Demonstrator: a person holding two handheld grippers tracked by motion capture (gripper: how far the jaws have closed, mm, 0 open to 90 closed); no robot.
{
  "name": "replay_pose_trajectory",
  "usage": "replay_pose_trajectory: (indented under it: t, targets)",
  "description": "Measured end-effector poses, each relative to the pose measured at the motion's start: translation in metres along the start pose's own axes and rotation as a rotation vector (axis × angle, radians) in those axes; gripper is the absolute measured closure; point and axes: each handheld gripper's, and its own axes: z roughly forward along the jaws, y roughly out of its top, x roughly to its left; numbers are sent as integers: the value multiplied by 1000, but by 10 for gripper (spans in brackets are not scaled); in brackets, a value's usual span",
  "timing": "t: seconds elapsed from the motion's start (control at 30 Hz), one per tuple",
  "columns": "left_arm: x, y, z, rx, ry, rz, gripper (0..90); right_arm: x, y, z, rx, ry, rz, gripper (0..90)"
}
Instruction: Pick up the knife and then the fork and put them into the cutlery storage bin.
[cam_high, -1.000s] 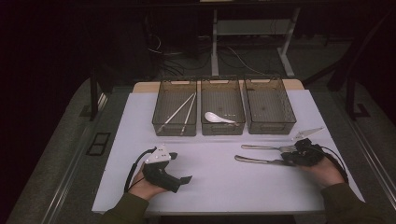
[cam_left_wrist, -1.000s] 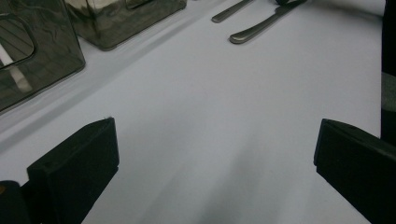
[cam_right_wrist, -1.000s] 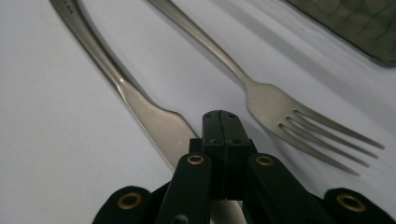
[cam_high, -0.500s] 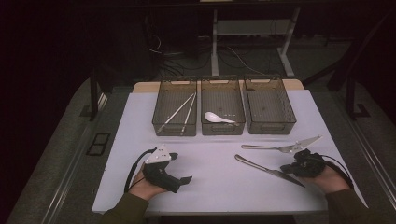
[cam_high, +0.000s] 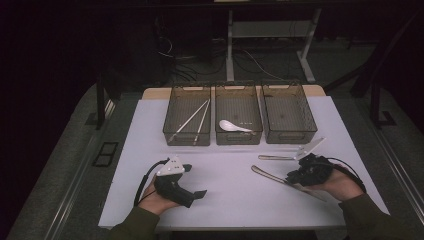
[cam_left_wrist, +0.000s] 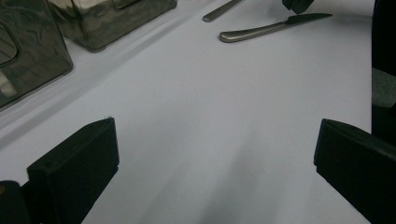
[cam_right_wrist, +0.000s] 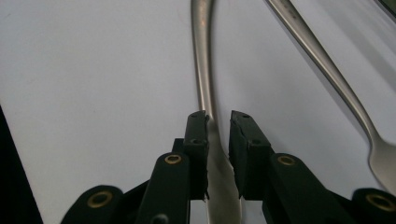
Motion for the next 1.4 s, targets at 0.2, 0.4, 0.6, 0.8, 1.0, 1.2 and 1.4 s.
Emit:
replay_pose_trajectory:
  t: [0.2,0.4,0.6,0.8,1.0,1.2,1.4]
  targets:
    - [0,0,0,1,-4,-1,0,5,22,17,114,-3,-83,758]
    - [-1,0,0,1,-6,1,0,9,36,30,214,-44,-120,761]
    - [-1,0,1,3,-9,4,0,14,47,36,302,-59,-129,771]
    - [-2,0,1,3,-11,4,0,14,54,39,360,-80,-156,791]
    - [-2,0,1,5,-14,8,0,13,51,37,334,-70,-150,793]
    - [-2,0,1,5,-15,10,0,11,47,30,272,-49,-120,792]
    - [-2,0,1,4,-15,13,0,5,46,13,147,-39,-87,792]
